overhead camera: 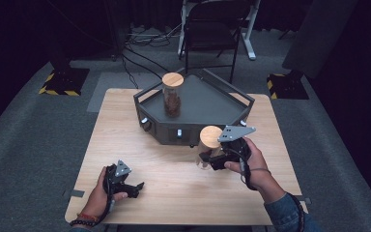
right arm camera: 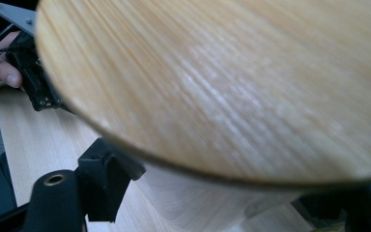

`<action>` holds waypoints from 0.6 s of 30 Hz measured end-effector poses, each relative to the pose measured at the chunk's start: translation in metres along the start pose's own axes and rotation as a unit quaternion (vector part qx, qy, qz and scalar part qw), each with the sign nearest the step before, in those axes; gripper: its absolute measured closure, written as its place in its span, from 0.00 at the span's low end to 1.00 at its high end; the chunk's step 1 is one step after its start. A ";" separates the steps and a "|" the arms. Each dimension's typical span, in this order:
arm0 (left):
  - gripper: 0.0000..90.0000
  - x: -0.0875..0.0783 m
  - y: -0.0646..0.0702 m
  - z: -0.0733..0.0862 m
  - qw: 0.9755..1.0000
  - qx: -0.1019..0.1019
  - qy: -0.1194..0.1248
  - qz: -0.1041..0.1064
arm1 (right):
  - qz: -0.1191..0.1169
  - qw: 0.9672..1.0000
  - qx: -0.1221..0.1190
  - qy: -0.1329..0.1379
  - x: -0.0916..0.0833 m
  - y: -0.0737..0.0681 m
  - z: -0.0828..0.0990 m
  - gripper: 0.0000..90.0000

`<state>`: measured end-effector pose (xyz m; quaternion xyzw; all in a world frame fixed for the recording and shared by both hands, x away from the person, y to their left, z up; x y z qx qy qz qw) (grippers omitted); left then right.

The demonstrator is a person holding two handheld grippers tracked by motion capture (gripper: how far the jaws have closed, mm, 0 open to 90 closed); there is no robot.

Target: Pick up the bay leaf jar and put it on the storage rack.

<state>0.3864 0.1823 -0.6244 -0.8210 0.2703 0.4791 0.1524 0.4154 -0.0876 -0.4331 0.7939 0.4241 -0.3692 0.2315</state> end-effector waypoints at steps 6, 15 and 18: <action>0.00 0.000 0.000 0.000 1.000 0.000 0.000 0.000 | 0.008 1.000 -0.004 -0.001 -0.005 0.004 -0.009 0.28; 0.00 0.000 0.000 0.000 1.000 0.000 0.000 0.000 | 0.022 1.000 0.006 -0.001 -0.011 0.016 -0.023 0.28; 0.00 0.000 0.000 0.000 1.000 0.000 0.000 0.000 | 0.023 1.000 0.010 0.002 -0.012 0.020 -0.028 0.28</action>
Point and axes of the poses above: each handheld gripper's, and its own axes: x roughly forward along the jaws, z roughly out of its underside, y roughly to its right, the point moved 10 cm from there along x, roughly forward along the jaws, and after that the axes turned 13 degrees about -y, right-handed, at the moved point
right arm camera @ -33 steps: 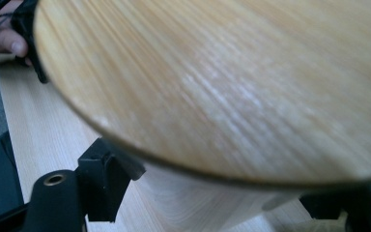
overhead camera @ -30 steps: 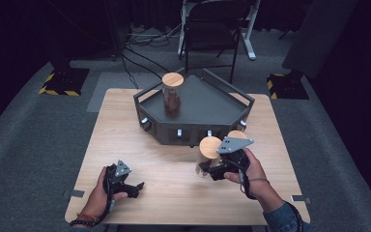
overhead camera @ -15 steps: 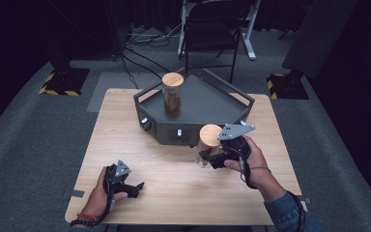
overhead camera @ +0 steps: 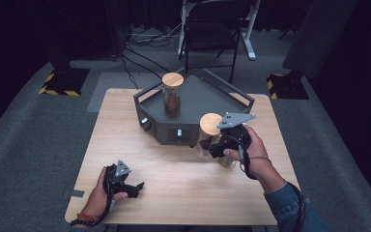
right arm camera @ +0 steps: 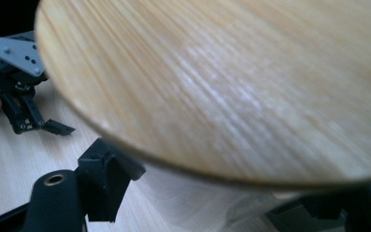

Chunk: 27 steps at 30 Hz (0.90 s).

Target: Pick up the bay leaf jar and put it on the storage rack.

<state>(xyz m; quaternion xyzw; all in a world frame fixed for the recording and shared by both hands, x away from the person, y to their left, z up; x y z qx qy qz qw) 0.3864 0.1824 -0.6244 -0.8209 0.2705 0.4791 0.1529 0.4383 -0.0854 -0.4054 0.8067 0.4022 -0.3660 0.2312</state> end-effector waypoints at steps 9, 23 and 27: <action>0.00 0.000 0.000 0.000 1.000 0.000 0.000 0.000 | 0.008 1.000 0.004 -0.007 0.003 0.009 -0.011 0.28; 0.00 0.000 0.000 0.000 1.000 0.000 0.000 0.000 | 0.026 1.000 0.007 0.001 -0.011 0.026 -0.038 0.28; 0.00 0.000 0.000 0.000 1.000 0.000 0.000 0.000 | 0.029 0.999 0.012 0.003 -0.011 0.031 -0.043 0.28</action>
Point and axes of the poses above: each handheld gripper's, and its own axes: x roughly forward along the jaws, z roughly out of its underside, y roughly to its right, the point moved 10 cm from there along x, roughly forward along the jaws, and after that the axes turned 13 degrees about -y, right-handed, at the moved point
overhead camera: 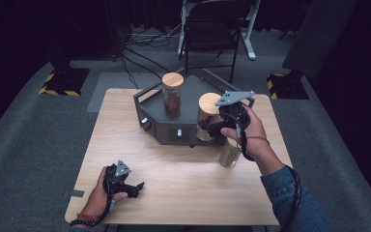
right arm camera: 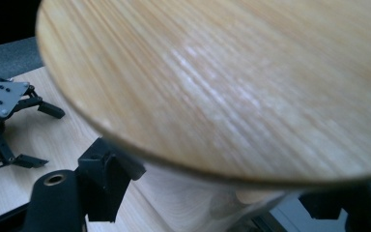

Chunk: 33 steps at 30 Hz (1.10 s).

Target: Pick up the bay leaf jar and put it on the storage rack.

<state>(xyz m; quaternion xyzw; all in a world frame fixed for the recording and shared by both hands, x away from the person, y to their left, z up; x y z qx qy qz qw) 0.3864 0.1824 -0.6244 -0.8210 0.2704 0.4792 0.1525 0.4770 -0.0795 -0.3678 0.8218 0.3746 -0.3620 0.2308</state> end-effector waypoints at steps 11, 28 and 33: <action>0.00 0.000 0.000 0.000 1.000 0.000 0.000 0.000 | 0.014 1.000 0.005 0.000 0.005 0.011 -0.013 0.28; 0.00 0.000 0.000 0.000 1.000 0.001 0.000 0.000 | 0.025 0.999 0.021 -0.006 0.020 0.027 -0.026 0.28; 0.00 0.000 0.000 0.000 1.000 0.001 0.000 0.000 | 0.035 0.999 0.030 -0.009 0.027 0.034 -0.029 0.28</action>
Point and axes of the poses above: each handheld gripper's, and its own axes: x roughly forward along the jaws, z roughly out of its underside, y roughly to its right, the point moved 10 cm from there along x, roughly forward along the jaws, and after that the axes turned 13 degrees about -y, right-handed, at the moved point
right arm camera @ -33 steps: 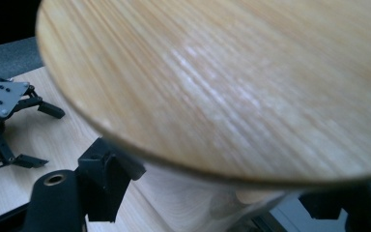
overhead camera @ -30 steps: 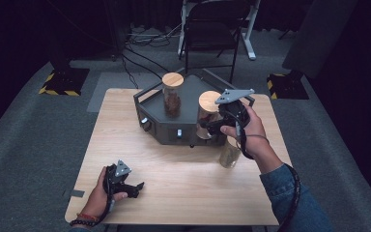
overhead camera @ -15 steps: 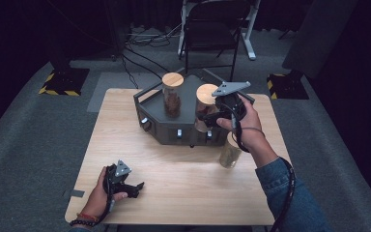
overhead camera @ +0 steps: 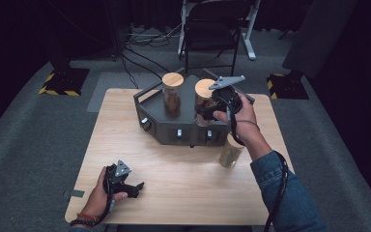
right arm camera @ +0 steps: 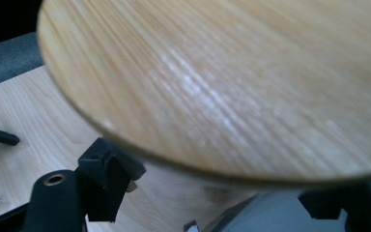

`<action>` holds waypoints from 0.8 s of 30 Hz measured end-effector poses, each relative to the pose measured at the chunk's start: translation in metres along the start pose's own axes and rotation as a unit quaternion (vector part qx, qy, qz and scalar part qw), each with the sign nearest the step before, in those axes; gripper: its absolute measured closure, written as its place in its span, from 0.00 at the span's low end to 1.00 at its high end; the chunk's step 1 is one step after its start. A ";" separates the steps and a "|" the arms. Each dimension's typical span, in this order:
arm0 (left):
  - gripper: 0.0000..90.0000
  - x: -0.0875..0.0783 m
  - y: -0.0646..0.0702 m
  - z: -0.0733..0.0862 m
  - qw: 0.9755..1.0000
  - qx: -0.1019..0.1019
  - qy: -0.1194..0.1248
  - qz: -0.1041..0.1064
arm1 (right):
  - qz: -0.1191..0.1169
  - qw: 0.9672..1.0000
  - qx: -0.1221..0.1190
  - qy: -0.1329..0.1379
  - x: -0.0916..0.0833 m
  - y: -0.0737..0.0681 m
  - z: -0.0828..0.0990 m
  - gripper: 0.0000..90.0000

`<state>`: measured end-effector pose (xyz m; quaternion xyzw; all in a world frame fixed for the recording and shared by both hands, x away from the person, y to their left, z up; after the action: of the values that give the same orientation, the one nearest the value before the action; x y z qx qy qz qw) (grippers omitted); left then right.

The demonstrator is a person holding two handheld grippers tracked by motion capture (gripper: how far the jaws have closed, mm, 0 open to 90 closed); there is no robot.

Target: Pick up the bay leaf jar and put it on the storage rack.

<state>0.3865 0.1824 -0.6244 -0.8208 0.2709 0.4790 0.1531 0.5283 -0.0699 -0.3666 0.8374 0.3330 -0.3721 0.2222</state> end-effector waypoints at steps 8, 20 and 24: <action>0.00 0.000 0.000 0.000 1.000 0.000 0.000 0.000 | 0.009 1.000 0.013 -0.002 0.012 0.011 -0.004 0.28; 0.00 0.000 0.000 0.000 1.000 0.000 0.000 0.000 | 0.014 0.999 0.033 -0.005 0.029 0.022 -0.006 0.28; 0.00 0.000 0.000 0.000 1.000 0.000 0.000 0.000 | 0.013 0.999 0.037 -0.009 0.035 0.023 -0.006 0.28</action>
<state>0.3865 0.1824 -0.6244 -0.8207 0.2713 0.4788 0.1534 0.5652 -0.0675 -0.3872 0.8463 0.3057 -0.3884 0.1987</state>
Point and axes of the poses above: each handheld gripper's, and its own axes: x roughly forward along the jaws, z roughly out of its underside, y roughly to its right, the point moved 10 cm from there along x, roughly forward along the jaws, and after that the axes turned 13 degrees about -y, right-handed, at the moved point
